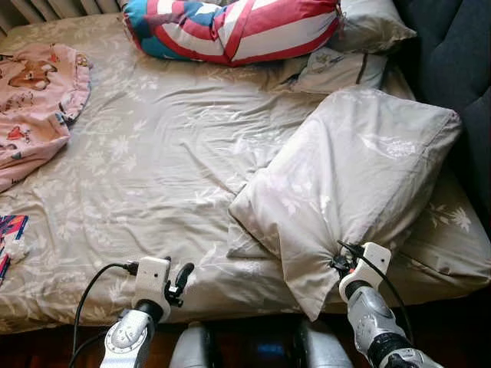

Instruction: Clean up the room

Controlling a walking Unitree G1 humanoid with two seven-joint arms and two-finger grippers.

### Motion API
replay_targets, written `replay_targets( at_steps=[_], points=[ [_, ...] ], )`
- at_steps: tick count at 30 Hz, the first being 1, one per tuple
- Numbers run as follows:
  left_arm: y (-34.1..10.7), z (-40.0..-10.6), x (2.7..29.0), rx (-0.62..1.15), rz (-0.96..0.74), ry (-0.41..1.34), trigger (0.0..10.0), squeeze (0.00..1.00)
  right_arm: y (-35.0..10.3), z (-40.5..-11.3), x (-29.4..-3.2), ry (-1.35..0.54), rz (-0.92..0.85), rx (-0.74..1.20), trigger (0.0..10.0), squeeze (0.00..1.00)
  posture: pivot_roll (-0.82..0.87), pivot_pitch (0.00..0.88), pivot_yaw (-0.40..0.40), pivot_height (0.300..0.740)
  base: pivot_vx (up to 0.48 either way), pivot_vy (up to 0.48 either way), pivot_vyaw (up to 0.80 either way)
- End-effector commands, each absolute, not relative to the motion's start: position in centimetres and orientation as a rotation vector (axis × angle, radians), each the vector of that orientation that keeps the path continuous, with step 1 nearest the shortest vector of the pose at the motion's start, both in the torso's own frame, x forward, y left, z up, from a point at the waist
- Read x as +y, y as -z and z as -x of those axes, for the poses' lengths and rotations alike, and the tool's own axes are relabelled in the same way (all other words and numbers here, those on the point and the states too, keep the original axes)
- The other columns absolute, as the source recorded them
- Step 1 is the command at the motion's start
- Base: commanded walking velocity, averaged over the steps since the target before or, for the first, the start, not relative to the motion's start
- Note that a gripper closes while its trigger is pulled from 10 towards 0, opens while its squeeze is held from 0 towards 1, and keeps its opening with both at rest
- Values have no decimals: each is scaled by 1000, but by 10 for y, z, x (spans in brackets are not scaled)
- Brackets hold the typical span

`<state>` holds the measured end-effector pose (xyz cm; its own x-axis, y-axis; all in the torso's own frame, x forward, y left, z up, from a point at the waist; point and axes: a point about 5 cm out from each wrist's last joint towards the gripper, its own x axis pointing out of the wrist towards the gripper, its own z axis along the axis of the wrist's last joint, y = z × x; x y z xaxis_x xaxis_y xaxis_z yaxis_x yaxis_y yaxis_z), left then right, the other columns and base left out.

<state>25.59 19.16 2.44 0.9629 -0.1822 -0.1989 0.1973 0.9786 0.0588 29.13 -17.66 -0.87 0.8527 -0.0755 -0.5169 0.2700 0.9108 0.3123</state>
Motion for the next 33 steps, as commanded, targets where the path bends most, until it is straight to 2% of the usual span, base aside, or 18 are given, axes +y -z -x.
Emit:
replay_targets(
  at_steps=[1, 5, 12, 16, 19, 20, 23, 26, 28, 33],
  points=[
    [-16, -250, 198, 240, -89, 176, 10000, 0, 33, -269, -162, 168, -391, 681, 0, 0, 70, 236, 88, 656, 0, 0, 0],
    [-15, -253, 199, 245, -96, 171, 10000, 0, 33, -269, -165, 170, -342, 694, 0, 0, 64, 225, 87, 656, 0, 0, 0],
    [-12, -259, 200, 259, -100, 161, 10000, 0, 25, -273, -197, 242, -262, 656, 0, 0, 20, 197, 79, 656, 0, 0, 0],
    [-12, -265, 197, 260, -97, 162, 10000, 0, 13, -269, -251, 383, -192, 601, 0, 0, -13, 186, 76, 656, 0, 0, 0],
    [-11, -266, 196, 263, -96, 162, 10000, 0, 4, -267, -277, 447, -157, 567, 0, 0, -26, 181, 73, 656, 0, 0, 0],
    [-11, -267, 196, 264, -95, 163, 10000, 0, -4, -264, -296, 500, -137, 542, 0, 0, -42, 175, 72, 656, 0, 0, 0],
    [-9, -269, 195, 268, -91, 164, 10000, 0, -29, -253, -348, 638, -68, 473, 0, 0, -64, 169, 72, 656, 0, 0, 0],
    [-9, -270, 194, 272, -90, 165, 10000, 0, -49, -243, -381, 723, -10, 433, 0, 0, -78, 164, 75, 656, 0, 0, 0],
    [-8, -271, 194, 273, -89, 166, 10000, 0, -71, -230, -413, 803, 49, 407, 0, 0, -89, 159, 77, 656, 0, 0, 0],
    [-8, -272, 194, 274, -89, 167, 10000, 0, -117, -205, -462, 973, 155, 354, 0, 0, -105, 151, 82, 656, 0, 0, 0]
  ],
)
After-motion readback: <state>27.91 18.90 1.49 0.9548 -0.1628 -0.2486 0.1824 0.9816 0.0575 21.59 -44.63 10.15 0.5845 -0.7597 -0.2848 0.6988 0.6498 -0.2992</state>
